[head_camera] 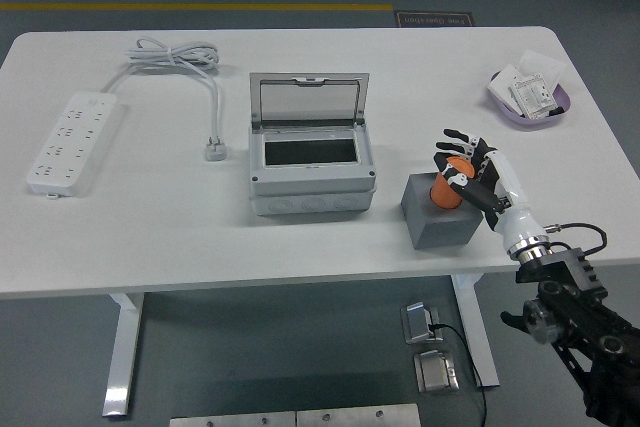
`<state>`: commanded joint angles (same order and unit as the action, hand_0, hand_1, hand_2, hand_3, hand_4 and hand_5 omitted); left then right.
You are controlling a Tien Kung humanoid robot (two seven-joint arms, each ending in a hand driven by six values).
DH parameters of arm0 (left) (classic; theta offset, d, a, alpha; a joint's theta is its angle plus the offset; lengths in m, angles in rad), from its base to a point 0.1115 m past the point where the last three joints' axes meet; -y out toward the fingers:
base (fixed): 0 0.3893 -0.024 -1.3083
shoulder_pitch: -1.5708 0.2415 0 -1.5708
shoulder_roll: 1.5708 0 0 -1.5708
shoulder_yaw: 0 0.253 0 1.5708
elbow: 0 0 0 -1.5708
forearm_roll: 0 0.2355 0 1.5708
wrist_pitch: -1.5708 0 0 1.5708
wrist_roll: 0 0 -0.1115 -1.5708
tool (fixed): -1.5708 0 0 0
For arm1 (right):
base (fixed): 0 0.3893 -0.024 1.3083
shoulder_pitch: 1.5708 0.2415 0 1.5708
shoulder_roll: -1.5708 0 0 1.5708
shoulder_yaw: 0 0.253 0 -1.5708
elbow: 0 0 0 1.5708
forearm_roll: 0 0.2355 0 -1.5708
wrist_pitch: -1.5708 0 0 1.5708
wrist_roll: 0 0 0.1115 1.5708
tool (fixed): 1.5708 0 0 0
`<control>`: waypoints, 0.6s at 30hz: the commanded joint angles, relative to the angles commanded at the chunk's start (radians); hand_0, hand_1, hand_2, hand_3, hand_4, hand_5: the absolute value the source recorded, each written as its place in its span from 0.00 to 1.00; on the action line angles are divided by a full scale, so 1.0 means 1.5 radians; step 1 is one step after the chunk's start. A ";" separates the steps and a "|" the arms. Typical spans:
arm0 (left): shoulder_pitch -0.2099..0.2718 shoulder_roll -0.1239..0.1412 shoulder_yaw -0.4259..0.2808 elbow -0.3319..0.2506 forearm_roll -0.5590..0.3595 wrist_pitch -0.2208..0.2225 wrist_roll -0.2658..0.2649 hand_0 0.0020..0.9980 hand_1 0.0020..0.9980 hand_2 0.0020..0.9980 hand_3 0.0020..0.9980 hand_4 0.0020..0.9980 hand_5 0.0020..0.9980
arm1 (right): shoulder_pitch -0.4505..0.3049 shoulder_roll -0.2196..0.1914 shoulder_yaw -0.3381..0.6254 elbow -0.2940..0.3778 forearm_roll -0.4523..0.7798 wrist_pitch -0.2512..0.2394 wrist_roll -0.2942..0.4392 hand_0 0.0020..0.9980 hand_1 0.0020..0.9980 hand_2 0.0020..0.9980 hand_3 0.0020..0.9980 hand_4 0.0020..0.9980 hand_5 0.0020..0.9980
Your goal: Fetch the battery,place it into the box,close the lid of the box
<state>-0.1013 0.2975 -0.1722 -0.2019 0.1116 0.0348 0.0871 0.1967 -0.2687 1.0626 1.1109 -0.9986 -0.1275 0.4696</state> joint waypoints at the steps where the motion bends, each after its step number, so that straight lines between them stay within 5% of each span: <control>1: 0.000 0.000 0.000 0.000 0.000 0.000 0.000 0.64 0.68 0.63 0.62 0.66 0.21 | 0.000 0.000 0.000 0.001 0.000 0.000 0.000 0.53 0.63 0.61 0.71 0.65 0.12; 18: -0.005 -0.001 0.004 -0.001 0.003 0.000 0.001 0.64 0.68 0.63 0.62 0.66 0.21 | 0.004 0.002 -0.030 0.002 -0.016 -0.002 -0.009 0.53 0.62 0.59 0.69 0.66 0.12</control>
<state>-0.1094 0.2964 -0.1663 -0.2036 0.1165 0.0355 0.0880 0.2031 -0.2659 1.0177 1.1142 -1.0230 -0.1307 0.4557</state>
